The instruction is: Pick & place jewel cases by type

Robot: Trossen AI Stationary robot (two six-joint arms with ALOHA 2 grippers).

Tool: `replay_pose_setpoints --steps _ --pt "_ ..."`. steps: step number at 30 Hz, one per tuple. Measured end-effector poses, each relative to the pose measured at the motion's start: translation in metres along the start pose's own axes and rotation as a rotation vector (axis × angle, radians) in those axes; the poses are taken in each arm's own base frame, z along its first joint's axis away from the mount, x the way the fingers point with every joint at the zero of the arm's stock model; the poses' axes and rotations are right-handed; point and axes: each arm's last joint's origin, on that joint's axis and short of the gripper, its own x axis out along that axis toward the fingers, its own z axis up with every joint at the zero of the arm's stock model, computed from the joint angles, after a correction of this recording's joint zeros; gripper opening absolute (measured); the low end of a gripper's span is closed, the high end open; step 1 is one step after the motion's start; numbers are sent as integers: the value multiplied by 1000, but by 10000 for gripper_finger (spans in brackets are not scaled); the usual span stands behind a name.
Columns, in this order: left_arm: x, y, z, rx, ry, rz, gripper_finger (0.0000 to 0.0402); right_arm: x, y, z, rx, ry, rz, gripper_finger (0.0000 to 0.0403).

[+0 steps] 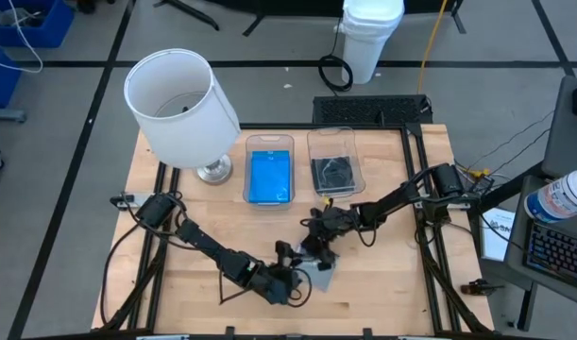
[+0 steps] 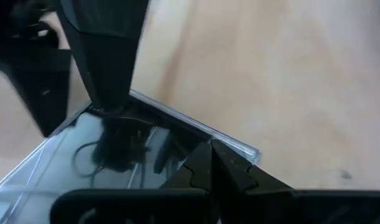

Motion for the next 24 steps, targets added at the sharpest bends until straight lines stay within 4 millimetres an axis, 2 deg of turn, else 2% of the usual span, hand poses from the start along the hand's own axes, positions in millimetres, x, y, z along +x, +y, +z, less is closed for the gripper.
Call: replay_pose_setpoints --steps 3,10,24 --pt "0 -1 6 -10 -52 -59 392 0 4 0 5 7 82 0" --pt "-1 -2 12 17 -109 -99 392 2 16 1 -16 -14 111 0" --pt "0 3 16 36 -137 13 392 2 22 1 49 -29 104 0"
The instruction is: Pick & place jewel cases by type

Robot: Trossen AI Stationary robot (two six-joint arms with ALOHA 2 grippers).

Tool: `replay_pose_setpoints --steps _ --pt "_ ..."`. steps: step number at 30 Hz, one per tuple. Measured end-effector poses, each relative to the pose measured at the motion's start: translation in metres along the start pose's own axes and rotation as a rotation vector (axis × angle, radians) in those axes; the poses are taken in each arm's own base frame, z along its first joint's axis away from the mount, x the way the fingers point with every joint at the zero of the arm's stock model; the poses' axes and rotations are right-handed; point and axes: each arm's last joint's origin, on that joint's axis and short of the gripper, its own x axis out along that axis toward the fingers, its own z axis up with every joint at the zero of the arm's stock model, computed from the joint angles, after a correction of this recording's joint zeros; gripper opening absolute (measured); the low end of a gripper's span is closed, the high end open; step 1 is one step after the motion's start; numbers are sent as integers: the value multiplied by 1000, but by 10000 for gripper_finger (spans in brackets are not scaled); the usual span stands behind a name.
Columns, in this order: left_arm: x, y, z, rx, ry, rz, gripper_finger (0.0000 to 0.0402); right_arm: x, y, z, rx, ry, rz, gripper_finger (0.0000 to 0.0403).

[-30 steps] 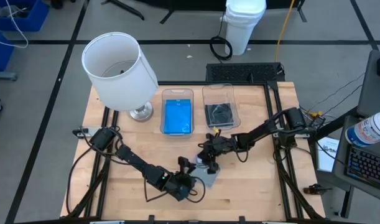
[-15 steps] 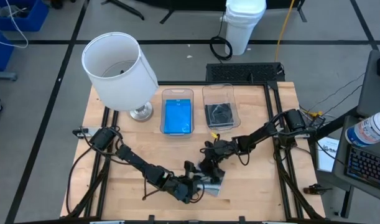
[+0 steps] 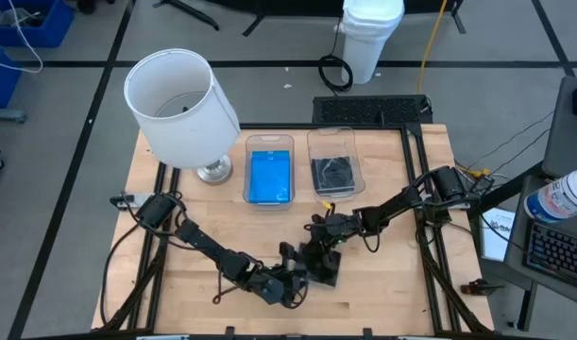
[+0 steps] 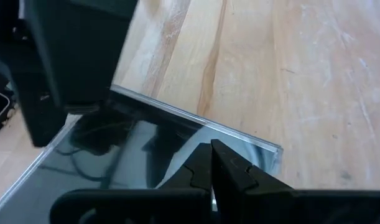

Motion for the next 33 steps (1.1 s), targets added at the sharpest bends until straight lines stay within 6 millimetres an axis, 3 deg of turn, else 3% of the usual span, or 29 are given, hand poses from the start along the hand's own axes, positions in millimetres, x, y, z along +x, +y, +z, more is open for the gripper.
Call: replay_pose_setpoints --steps 11,24,28,33 --pt "2 8 6 13 -6 117 392 0 0 1 58 -9 1 0" --pt "13 32 11 38 56 267 391 1 5 -1 172 15 64 0" --pt "13 49 17 -5 104 407 392 1 9 -2 140 38 103 0" --pt "14 46 9 -22 138 336 392 -2 12 2 36 2 84 0"
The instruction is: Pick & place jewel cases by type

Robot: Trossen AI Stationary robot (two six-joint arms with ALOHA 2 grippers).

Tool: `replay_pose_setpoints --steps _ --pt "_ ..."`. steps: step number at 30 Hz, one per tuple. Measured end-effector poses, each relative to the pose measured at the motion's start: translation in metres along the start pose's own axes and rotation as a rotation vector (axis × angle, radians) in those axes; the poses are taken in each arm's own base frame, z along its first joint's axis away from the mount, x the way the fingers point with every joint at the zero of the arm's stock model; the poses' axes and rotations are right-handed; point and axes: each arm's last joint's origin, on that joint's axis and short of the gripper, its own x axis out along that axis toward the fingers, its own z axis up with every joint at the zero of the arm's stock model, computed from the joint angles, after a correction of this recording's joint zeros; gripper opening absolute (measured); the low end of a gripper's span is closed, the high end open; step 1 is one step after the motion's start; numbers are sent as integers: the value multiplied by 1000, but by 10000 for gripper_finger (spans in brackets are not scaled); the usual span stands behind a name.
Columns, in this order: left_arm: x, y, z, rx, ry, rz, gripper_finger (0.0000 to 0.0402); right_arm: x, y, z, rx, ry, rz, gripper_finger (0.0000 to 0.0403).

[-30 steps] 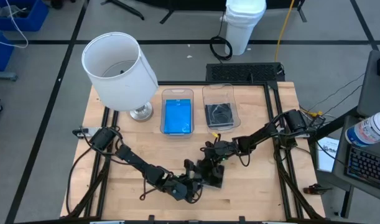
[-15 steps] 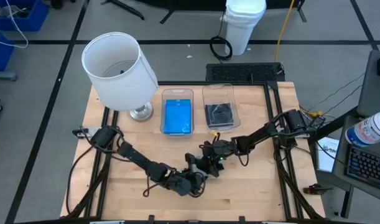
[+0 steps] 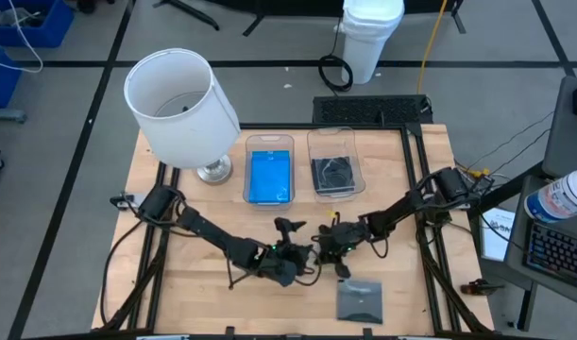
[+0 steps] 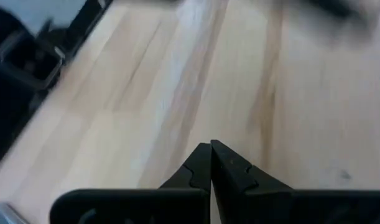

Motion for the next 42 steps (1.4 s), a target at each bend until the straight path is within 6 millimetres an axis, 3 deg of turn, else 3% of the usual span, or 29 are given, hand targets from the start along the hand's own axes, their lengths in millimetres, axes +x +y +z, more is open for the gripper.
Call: replay_pose_setpoints --steps 4,8,12,16,22,28,35,42 --pt "-9 2 5 -49 -11 -67 392 -11 5 10 -52 -28 -40 0" --pt "-30 3 13 -47 -31 -197 392 -38 16 27 -27 35 -179 0" --pt "-49 9 23 -75 -60 -275 392 -69 55 40 6 185 -338 0" --pt "-55 3 22 -54 -61 -395 392 -89 105 47 127 279 -364 0" --pt "-55 -3 20 -33 -63 -587 392 -84 151 5 375 403 -378 0" --pt "-56 -5 20 -31 -68 -654 392 -76 169 -40 588 537 -454 0" --pt "-56 -5 20 -36 -69 -668 392 -70 174 -66 730 609 -512 0" --pt "-56 -5 18 -44 -39 -675 392 -56 159 -79 691 602 -518 0"
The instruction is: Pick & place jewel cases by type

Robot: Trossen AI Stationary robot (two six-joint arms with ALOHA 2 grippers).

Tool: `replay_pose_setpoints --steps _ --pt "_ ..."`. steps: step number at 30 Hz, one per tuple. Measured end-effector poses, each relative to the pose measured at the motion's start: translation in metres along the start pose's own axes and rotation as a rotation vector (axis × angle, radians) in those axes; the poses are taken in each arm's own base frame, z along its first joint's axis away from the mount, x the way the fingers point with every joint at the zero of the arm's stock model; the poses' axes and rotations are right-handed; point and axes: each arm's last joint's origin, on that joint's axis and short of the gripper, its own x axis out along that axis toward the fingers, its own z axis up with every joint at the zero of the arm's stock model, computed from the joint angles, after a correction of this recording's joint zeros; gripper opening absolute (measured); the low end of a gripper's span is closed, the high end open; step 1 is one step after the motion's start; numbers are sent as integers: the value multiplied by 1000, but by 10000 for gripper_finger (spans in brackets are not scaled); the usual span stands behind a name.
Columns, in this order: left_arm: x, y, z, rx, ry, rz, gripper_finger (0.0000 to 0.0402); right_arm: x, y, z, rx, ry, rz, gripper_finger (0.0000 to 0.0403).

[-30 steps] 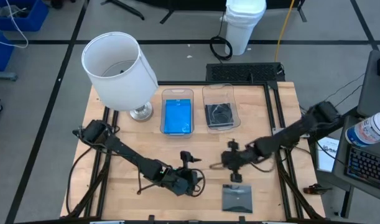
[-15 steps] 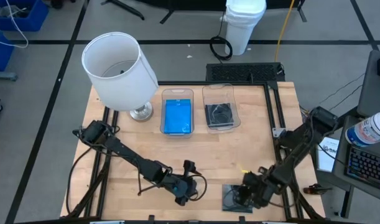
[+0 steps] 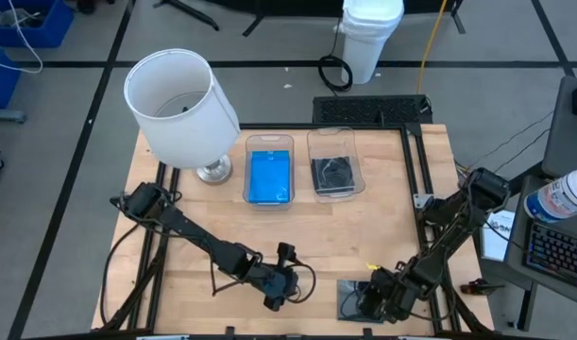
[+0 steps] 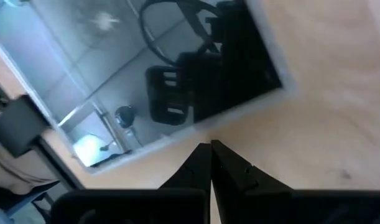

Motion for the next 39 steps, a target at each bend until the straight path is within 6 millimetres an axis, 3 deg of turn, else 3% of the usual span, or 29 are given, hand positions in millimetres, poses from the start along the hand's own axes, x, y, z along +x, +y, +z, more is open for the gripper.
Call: replay_pose_setpoints --steps 8,17,20,28,34,39 --pt "16 -18 -18 71 71 -101 392 1 2 27 -100 -97 34 0" --pt "38 -20 -36 99 117 -63 392 -7 7 92 -300 -404 105 0" --pt "41 -15 -38 79 131 -7 392 -7 4 115 -372 -423 130 0" --pt "42 -17 -39 58 133 -51 392 8 -21 166 -440 -312 178 0" --pt "44 -21 -37 32 89 -95 393 10 -22 193 -498 -419 302 0" --pt "44 -19 -35 -17 66 -25 393 6 -25 205 -546 -471 338 0"
